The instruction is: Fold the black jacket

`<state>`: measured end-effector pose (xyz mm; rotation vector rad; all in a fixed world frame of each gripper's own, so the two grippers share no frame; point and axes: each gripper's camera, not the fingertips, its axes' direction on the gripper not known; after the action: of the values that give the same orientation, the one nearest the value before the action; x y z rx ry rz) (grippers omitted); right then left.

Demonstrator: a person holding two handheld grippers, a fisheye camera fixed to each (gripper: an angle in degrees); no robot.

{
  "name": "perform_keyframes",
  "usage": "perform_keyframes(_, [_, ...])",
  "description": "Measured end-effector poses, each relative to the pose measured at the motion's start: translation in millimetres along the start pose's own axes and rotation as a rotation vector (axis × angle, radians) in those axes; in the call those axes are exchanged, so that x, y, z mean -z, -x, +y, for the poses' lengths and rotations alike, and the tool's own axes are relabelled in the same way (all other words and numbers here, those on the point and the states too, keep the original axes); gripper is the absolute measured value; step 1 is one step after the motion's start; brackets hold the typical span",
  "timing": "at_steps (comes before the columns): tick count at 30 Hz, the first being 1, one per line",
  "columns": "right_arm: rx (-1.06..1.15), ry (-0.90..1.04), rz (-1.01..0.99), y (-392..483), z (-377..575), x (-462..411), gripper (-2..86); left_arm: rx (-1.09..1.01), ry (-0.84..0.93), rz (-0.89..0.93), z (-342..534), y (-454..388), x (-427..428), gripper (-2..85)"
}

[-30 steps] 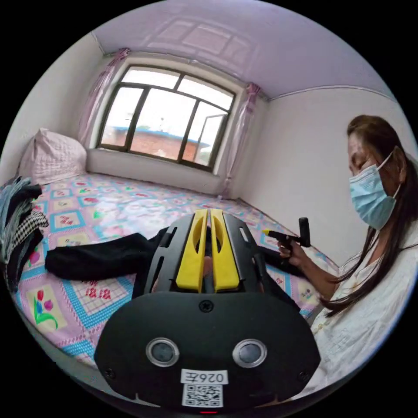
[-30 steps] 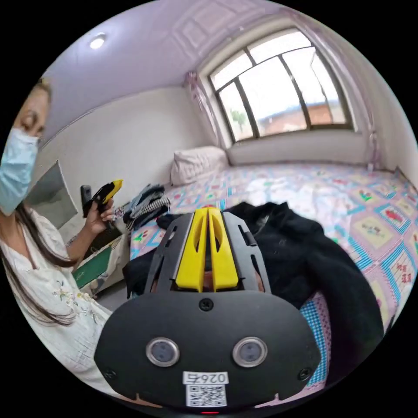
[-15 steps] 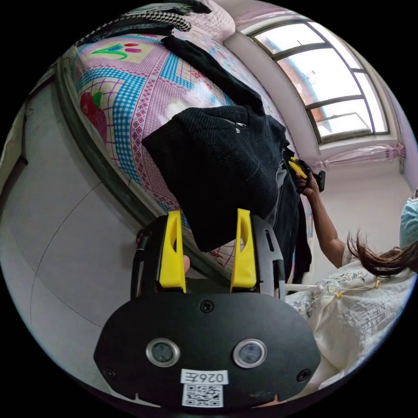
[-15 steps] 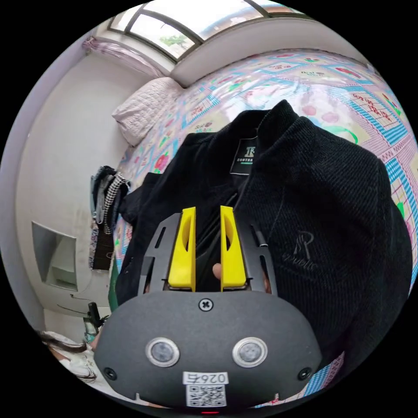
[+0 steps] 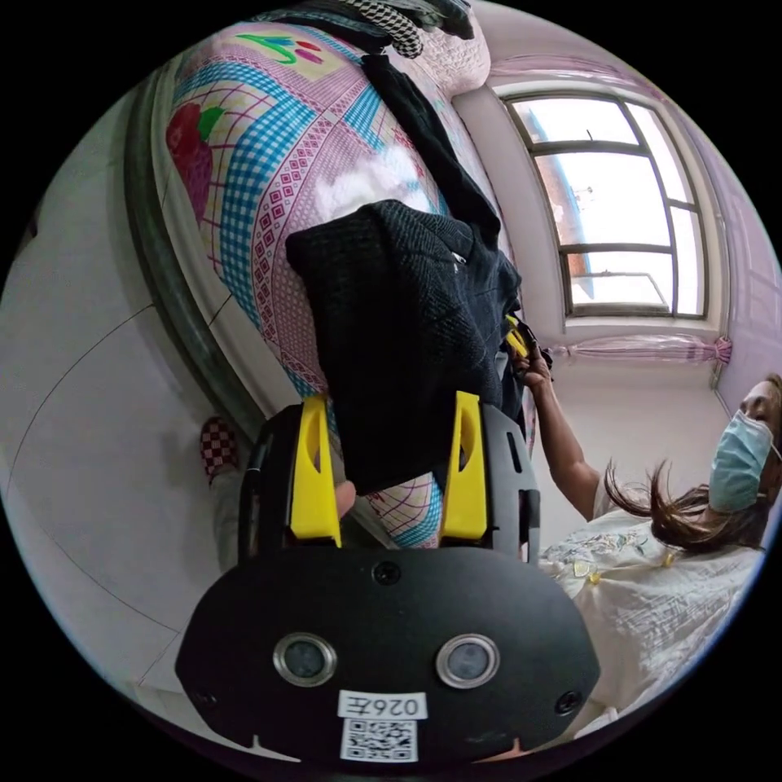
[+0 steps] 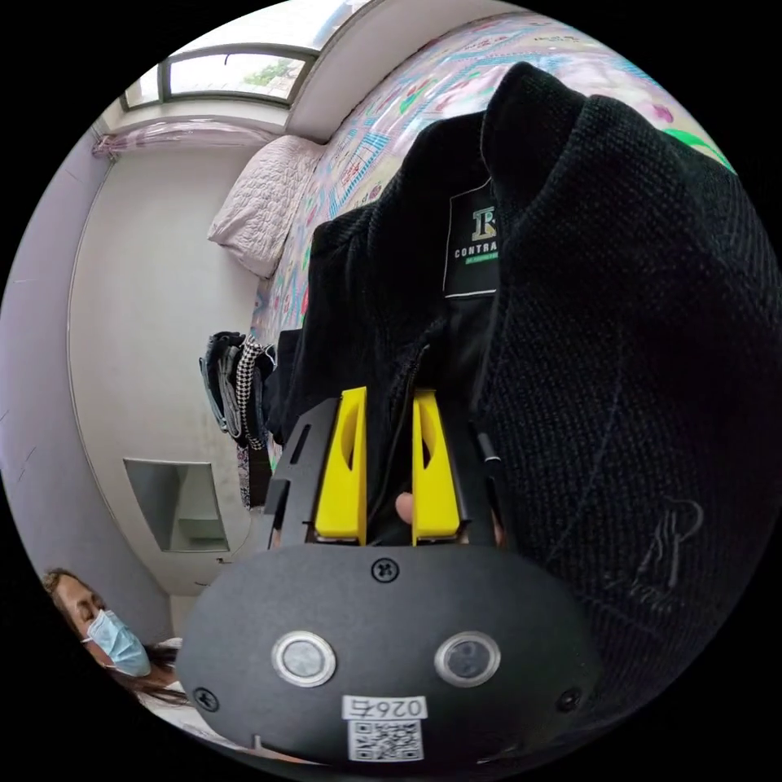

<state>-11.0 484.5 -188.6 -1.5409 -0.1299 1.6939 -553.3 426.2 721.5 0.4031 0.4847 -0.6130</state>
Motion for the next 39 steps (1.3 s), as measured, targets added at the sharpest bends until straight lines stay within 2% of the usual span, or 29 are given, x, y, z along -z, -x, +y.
perform_keyframes(5, [0.014, -0.004, 0.04, 12, 8, 13, 1.1, 0.052, 0.036, -0.062, -24, -4, 13, 13.8])
perform_keyframes(9, [0.085, 0.005, 0.079, 40, 12, 25, 0.7, 0.08, 0.017, -0.04, -28, -3, 28, 10.8])
perform_keyframes(12, [0.131, 0.017, 0.11, 59, 15, 32, 0.4, 0.113, -0.012, -0.037, -23, 0, 43, 4.3])
perform_keyframes(18, [0.155, 0.015, 0.158, 77, 24, 44, 0.1, 0.063, -0.041, 0.155, -19, 2, 71, 0.7])
perform_keyframes(21, [0.165, 0.027, 0.181, 84, 28, 45, -0.1, 0.021, -0.089, 0.359, -18, 0, 97, 0.2])
perform_keyframes(23, [0.185, 0.053, 0.224, 92, 28, 42, -0.3, -0.004, -0.221, 0.576, -20, 2, 128, -0.1])
perform_keyframes(27, [0.275, 0.12, 0.313, 138, 10, 31, -0.5, -0.154, -0.267, 0.601, -39, -26, 158, -0.3])
perform_keyframes(29, [0.327, 0.067, 0.304, 171, 0, 45, -0.6, -0.264, -0.246, 0.624, -47, -57, 159, -0.3])
perform_keyframes(33, [0.47, -0.093, 0.236, 225, -17, 122, -0.7, -0.338, -0.122, 0.638, -40, -91, 125, -0.1])
perform_keyframes(35, [0.493, -0.124, 0.257, 220, -20, 146, -0.7, -0.275, 0.003, 0.643, -27, -91, 77, 0.0])
perform_keyframes(37, [0.448, -0.118, 0.361, 195, -25, 147, -0.7, -0.17, 0.104, 0.63, -14, -79, 34, 0.0])
perform_keyframes(39, [0.295, 0.0, 0.456, 133, -35, 120, -0.7, -0.042, 0.184, 0.621, 1, -62, -4, 0.0])
